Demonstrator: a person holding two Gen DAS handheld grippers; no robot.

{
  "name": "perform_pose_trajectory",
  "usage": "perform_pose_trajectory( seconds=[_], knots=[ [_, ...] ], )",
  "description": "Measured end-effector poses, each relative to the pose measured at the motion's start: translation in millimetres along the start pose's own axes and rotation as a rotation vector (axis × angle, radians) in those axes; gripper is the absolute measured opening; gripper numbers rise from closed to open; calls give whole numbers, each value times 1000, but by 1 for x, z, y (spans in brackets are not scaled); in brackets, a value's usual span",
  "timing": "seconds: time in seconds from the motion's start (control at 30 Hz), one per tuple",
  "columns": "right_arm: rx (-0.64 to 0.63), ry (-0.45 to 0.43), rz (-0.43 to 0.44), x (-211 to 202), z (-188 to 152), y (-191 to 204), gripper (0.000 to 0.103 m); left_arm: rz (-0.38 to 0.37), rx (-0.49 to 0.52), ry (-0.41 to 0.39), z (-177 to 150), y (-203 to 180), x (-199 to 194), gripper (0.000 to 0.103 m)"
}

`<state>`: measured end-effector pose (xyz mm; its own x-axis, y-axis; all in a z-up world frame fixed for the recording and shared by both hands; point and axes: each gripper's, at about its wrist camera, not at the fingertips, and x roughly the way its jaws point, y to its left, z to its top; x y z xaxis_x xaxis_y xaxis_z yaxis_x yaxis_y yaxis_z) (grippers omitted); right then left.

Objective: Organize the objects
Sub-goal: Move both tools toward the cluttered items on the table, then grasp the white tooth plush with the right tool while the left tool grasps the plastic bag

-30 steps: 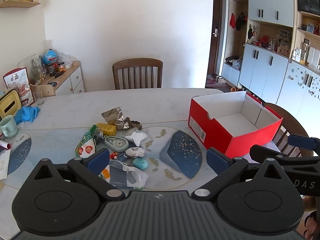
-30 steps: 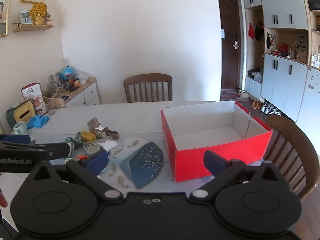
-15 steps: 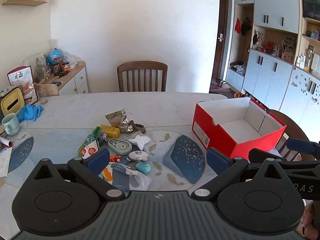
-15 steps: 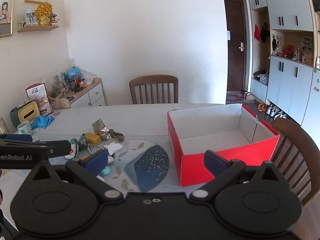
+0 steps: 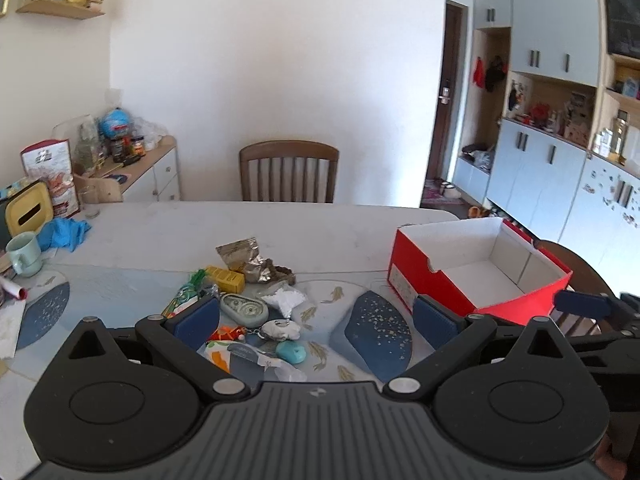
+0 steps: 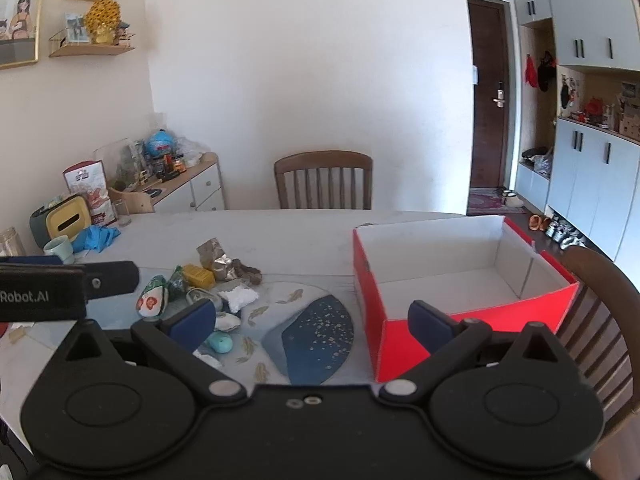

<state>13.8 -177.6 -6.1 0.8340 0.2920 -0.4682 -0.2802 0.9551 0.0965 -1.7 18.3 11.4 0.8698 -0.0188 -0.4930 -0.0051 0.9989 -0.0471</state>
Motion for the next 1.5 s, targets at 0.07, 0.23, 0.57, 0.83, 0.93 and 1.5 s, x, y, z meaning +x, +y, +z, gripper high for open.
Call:
perform_pose_trajectory(
  seconds=[0.07, 0.23, 0.57, 0.83, 0.93, 1.5],
  knots=[
    [-12, 6, 2, 4, 1, 5, 102, -11, 7, -3, 0, 2, 1, 103],
    [-21, 25, 3, 17, 3, 17, 102, -22, 4, 7, 1, 15, 14, 103],
    [-58, 63, 19, 52, 7, 41, 102, -44, -12, 87, 3, 56, 55, 103],
    [-95, 147, 5, 92, -2, 50, 94, -72, 63, 120, -13, 77, 88, 103],
    [-45, 188, 6, 107, -1, 44, 89, -88, 126, 129, -25, 77, 99, 103],
    [-41, 395, 98, 184, -9, 71, 77, -234, 470, 157, -64, 78, 151, 101]
  ],
)
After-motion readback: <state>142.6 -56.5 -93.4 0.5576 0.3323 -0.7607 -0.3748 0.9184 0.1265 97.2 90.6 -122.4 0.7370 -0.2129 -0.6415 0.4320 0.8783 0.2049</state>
